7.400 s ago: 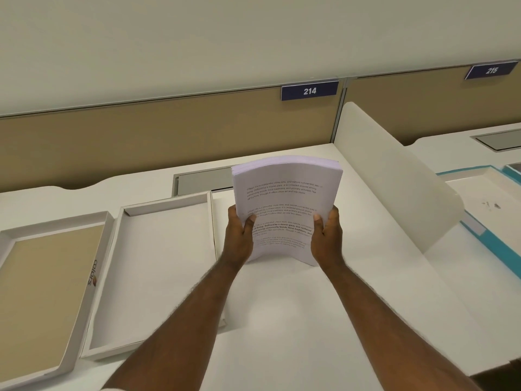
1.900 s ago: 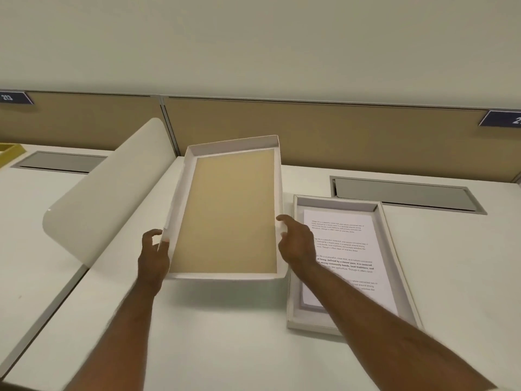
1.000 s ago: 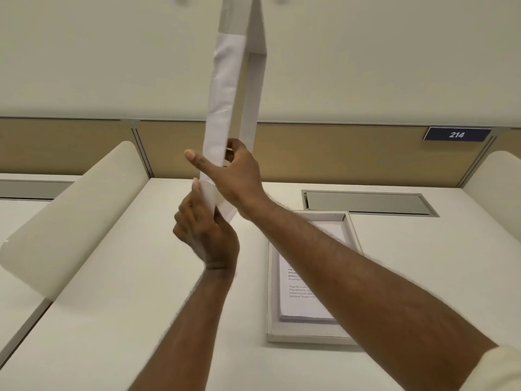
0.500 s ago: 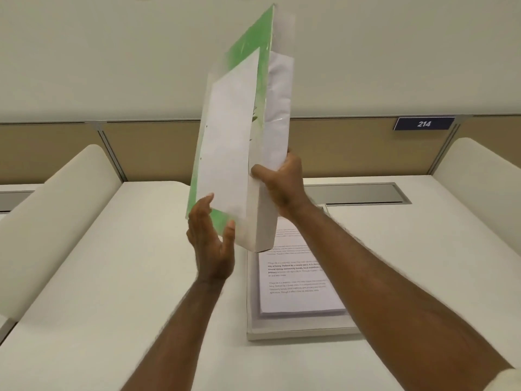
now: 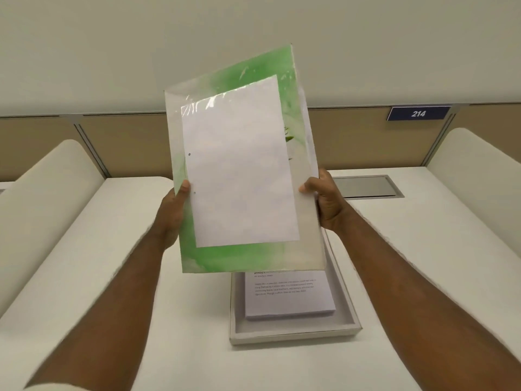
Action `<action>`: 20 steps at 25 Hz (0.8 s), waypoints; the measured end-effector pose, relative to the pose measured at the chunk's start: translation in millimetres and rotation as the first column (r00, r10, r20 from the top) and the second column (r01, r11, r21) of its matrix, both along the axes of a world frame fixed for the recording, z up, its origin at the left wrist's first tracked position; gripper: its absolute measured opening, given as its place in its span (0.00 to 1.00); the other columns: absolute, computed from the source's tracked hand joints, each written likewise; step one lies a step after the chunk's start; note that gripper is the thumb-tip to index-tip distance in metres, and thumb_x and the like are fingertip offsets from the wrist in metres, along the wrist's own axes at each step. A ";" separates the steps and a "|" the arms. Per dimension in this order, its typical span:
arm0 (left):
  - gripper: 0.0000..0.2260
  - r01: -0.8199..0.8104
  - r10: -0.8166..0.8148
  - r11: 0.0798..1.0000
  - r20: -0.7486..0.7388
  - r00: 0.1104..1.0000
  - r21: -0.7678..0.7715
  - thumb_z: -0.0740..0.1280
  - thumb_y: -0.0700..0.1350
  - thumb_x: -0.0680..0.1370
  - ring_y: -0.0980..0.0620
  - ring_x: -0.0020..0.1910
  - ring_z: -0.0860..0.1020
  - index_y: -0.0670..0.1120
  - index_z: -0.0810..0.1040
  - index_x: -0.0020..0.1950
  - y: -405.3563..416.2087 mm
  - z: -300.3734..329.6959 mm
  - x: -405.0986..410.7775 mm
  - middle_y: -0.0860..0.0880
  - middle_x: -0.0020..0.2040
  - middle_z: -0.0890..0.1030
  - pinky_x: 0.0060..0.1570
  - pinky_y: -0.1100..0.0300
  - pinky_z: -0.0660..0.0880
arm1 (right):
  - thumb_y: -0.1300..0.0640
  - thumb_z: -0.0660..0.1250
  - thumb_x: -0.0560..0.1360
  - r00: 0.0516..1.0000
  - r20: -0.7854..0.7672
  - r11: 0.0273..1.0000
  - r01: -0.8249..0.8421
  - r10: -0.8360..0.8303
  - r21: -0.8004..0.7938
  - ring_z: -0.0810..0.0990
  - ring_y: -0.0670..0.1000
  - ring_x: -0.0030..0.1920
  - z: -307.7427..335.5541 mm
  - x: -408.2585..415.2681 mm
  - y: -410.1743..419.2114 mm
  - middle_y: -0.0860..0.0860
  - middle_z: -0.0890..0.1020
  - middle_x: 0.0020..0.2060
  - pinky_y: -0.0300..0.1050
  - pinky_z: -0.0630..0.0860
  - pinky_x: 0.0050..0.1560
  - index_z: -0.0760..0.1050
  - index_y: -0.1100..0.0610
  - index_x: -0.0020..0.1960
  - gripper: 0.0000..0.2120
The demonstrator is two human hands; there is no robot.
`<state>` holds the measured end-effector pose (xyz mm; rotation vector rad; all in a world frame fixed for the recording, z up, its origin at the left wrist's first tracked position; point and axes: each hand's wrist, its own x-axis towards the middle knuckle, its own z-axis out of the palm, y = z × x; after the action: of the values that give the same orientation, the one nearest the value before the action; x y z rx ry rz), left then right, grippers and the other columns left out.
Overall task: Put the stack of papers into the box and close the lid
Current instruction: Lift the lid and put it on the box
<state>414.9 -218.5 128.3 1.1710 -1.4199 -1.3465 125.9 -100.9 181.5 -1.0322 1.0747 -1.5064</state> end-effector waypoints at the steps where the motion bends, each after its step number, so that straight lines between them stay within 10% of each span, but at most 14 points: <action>1: 0.17 -0.049 0.049 0.999 0.006 0.999 -0.016 0.58 0.60 0.80 0.59 0.45 0.85 0.51 0.80 0.55 1.8 -2.3 -9.5 0.55 0.48 0.87 0.43 0.62 0.81 | 0.65 0.61 0.63 0.999 0.010 0.999 0.038 -0.038 0.017 0.79 0.55 0.40 -8.5 -6.7 -2.9 0.57 0.80 0.43 0.48 0.77 0.40 0.75 0.63 0.56 0.22; 7: 0.22 -0.067 0.062 0.998 0.174 0.983 0.022 0.56 0.57 0.82 0.46 0.47 0.79 0.41 0.80 0.57 2.1 -37.0 -48.7 0.40 0.51 0.83 0.50 0.50 0.76 | 0.48 0.64 0.75 0.851 -0.389 0.870 0.452 -0.355 0.197 0.79 0.53 0.39 -73.8 -53.1 -15.9 0.53 0.83 0.40 0.52 0.76 0.43 0.79 0.53 0.47 0.10; 15: 0.24 -0.013 -0.059 0.984 0.394 0.917 0.176 0.54 0.53 0.83 0.43 0.72 0.70 0.45 0.64 0.77 5.4 -93.0 -72.1 0.43 0.74 0.70 0.72 0.47 0.66 | 0.45 0.59 0.79 0.737 -0.657 0.767 0.512 -0.161 0.386 0.72 0.58 0.69 -138.6 -84.2 -13.2 0.55 0.73 0.70 0.53 0.67 0.71 0.69 0.53 0.72 0.24; 20: 0.24 -0.046 -0.070 0.976 0.502 0.862 0.215 0.55 0.53 0.83 0.38 0.67 0.74 0.46 0.63 0.78 21.6 -115.5 -74.7 0.41 0.72 0.72 0.59 0.49 0.76 | 0.45 0.58 0.80 0.675 -0.736 0.732 0.521 -0.039 0.438 0.71 0.59 0.70 -164.9 -90.8 3.8 0.56 0.73 0.70 0.52 0.66 0.71 0.69 0.54 0.72 0.24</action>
<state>340.2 -196.9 12.7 1.7654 -1.6682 -1.2797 35.0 -97.1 16.5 -0.9560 2.2127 -0.8236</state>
